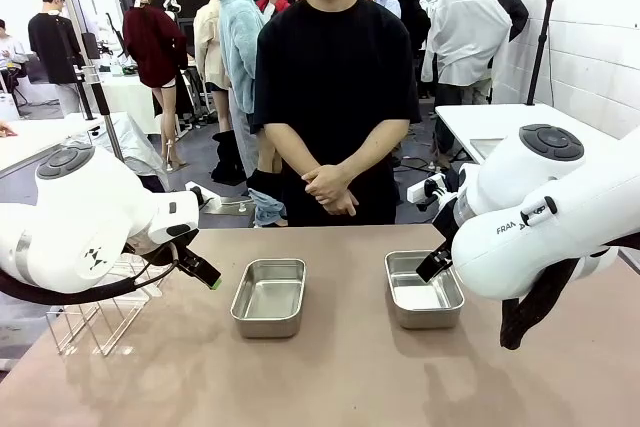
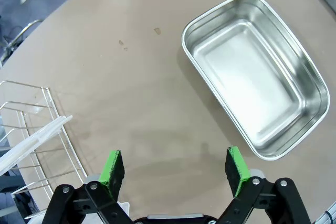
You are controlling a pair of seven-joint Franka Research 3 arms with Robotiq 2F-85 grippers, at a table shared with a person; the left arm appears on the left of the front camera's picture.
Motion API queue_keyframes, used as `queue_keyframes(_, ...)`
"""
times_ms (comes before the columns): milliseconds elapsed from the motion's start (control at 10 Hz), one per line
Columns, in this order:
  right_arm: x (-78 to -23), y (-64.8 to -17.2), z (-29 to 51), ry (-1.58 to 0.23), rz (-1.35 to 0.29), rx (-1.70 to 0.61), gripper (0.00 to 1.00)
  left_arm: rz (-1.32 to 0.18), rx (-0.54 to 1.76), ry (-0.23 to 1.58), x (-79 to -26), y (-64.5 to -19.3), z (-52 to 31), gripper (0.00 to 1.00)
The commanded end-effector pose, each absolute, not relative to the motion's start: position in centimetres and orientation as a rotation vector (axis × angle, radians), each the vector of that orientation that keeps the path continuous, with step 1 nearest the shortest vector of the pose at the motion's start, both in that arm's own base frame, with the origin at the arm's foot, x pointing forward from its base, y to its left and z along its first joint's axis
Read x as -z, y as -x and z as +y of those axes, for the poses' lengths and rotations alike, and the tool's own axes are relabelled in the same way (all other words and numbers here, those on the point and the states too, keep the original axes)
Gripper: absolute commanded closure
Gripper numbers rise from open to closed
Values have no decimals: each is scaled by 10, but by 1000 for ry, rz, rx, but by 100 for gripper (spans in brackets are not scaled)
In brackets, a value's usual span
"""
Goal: Place the bread in airtight containers.
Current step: Lift both Airtight Container.
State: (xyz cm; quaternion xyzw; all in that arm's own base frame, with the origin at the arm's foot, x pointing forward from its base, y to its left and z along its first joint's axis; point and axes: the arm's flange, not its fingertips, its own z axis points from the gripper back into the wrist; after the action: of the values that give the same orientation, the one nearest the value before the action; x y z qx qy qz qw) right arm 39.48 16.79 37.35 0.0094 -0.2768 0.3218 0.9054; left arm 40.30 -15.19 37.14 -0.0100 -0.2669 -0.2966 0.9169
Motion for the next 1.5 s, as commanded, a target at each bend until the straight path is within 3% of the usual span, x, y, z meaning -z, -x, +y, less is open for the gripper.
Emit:
queue_keyframes(0,-373,-395,168,-20,-572,-663,0,-549,608,21,-371,-403,-151,0)
queue_keyframes(600,-388,-384,158,-19,-597,-675,0,-549,610,20,-371,-403,-152,0)
queue_keyframes(1000,-445,-358,89,-115,-686,-648,0,-655,734,160,-461,-378,-131,0)
queue_keyframes(1200,-459,-352,54,-167,-669,-639,0,-719,684,120,-498,-362,-108,0)
queue_keyframes(1400,-469,-341,35,-311,-705,-694,0,-737,645,221,-517,-358,-89,0)
